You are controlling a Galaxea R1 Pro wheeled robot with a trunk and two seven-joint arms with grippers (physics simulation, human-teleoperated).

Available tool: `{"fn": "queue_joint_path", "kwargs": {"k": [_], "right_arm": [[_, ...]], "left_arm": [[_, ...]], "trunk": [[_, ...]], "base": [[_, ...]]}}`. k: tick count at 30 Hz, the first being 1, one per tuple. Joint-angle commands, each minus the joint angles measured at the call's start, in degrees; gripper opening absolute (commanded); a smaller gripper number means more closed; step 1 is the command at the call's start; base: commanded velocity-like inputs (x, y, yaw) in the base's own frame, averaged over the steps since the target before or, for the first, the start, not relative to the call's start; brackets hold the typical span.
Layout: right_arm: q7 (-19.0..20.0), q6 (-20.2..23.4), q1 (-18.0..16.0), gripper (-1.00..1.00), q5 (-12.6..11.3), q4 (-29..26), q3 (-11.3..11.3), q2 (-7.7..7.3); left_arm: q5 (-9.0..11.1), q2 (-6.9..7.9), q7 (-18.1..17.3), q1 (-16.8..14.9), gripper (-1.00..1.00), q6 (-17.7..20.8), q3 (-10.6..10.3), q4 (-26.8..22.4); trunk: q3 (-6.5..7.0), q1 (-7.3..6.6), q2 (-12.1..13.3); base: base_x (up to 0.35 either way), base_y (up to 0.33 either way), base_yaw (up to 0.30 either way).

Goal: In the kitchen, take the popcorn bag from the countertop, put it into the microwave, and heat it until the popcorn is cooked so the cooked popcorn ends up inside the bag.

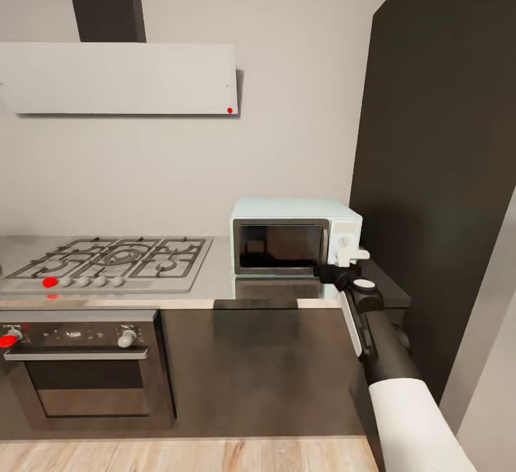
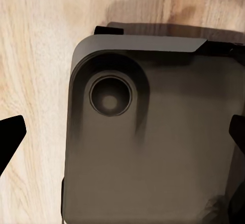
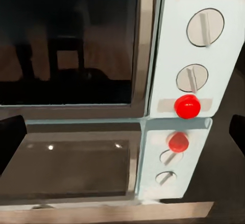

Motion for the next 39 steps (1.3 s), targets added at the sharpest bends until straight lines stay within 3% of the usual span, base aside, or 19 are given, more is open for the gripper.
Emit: {"fn": "queue_joint_path", "kwargs": {"k": [1,32,39], "right_arm": [[0.1,0.2,0.0,1.0,0.4,0.2,-0.2,0.04],[0.1,-2.4,0.0,1.0,0.7,3.7,-1.1,0.24],[0.5,-2.5,0.0,1.0,0.6,3.8,-1.1,-0.47]], "left_arm": [[0.6,-0.01,0.0,0.0,1.0,-0.1,0.0,0.0],[0.8,0.16,-0.1,0.1,1.0,-0.1,0.0,-0.2],[0.9,0.07,-0.1,0.1,1.0,-0.1,0.1,-0.8]], "trunk": [[-0.06,0.0,0.0],[-0.06,0.0,0.0],[-0.06,0.0,0.0]], "base": [[0.0,0.0,0.0],[0.099,-0.042,0.0],[0.0,0.0,0.0]]}}
